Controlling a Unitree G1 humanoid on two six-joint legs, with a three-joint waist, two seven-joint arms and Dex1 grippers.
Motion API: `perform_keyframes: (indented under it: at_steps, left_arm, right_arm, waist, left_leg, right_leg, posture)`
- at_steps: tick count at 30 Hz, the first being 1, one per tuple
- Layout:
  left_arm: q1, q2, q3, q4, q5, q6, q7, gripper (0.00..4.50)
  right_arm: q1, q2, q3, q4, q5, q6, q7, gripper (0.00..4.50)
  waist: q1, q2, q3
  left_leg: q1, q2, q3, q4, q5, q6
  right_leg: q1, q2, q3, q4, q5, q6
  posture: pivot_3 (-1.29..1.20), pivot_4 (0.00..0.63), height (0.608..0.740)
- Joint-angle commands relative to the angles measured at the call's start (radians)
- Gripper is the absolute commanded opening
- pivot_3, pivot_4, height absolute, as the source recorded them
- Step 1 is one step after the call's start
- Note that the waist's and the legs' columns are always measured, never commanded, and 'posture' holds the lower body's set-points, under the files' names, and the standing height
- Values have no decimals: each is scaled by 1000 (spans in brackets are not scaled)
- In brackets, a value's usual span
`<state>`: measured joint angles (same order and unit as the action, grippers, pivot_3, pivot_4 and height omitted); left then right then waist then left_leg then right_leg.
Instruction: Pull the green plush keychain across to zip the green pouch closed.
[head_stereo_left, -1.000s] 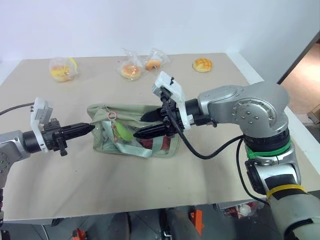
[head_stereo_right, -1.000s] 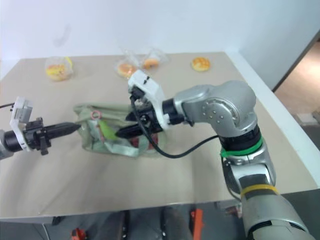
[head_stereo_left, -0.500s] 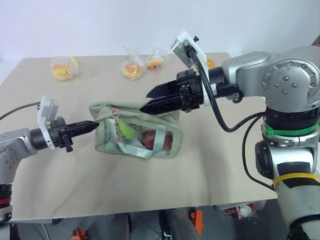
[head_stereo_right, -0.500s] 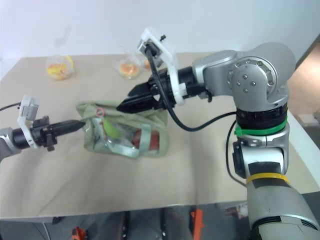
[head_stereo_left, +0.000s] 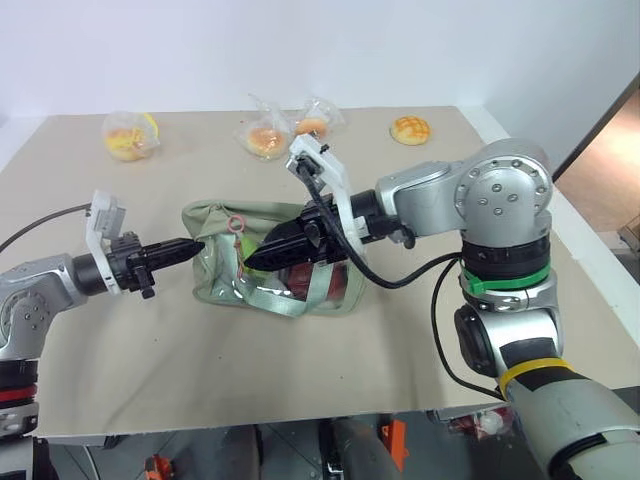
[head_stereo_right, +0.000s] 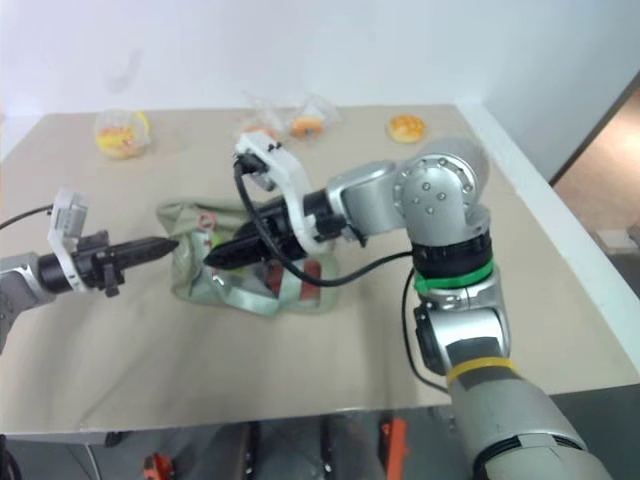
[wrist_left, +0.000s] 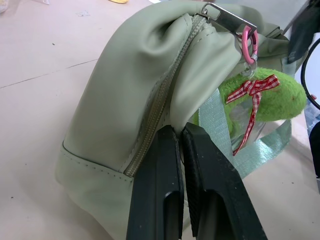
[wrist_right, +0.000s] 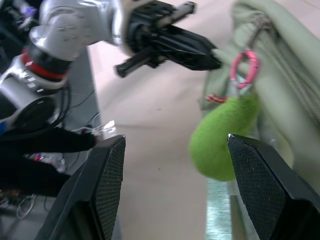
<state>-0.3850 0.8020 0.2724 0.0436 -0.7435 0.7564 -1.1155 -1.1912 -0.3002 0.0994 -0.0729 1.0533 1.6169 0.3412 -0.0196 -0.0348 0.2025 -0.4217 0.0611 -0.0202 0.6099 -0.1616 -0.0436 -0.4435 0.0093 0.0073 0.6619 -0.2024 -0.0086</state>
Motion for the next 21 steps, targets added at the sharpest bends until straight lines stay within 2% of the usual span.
perform_keyframes:
  at_steps: [1,9,21]
  left_arm:
    - [-3,-12,-43,-8,14,9,-1,0]
    - [1,-7,-34,-10,11,12,-1,0]
    - [22,-14,-23,-21,7,4,14,0]
  right_arm:
    - [-10,4,20,-20,-30,-2,-29,3351]
    - [9,-6,152,-95,-154,-37,10,3351]
    - [-34,21,217,30,-324,-172,123,3351]
  waist:
    - [0,0,0]
    - [-1,0,0]
    - [-1,0,0]
  left_leg:
    - [0,0,0,0,0,0]
    - [0,0,0,0,0,0]
    - [0,0,0,0,0,0]
  right_leg:
    - [0,0,0,0,0,0]
    - [0,0,0,0,0,0]
    - [0,0,0,0,0,0]
  posture:
    - [0,150,740]
    - [0,150,740]
    - [0,150,740]
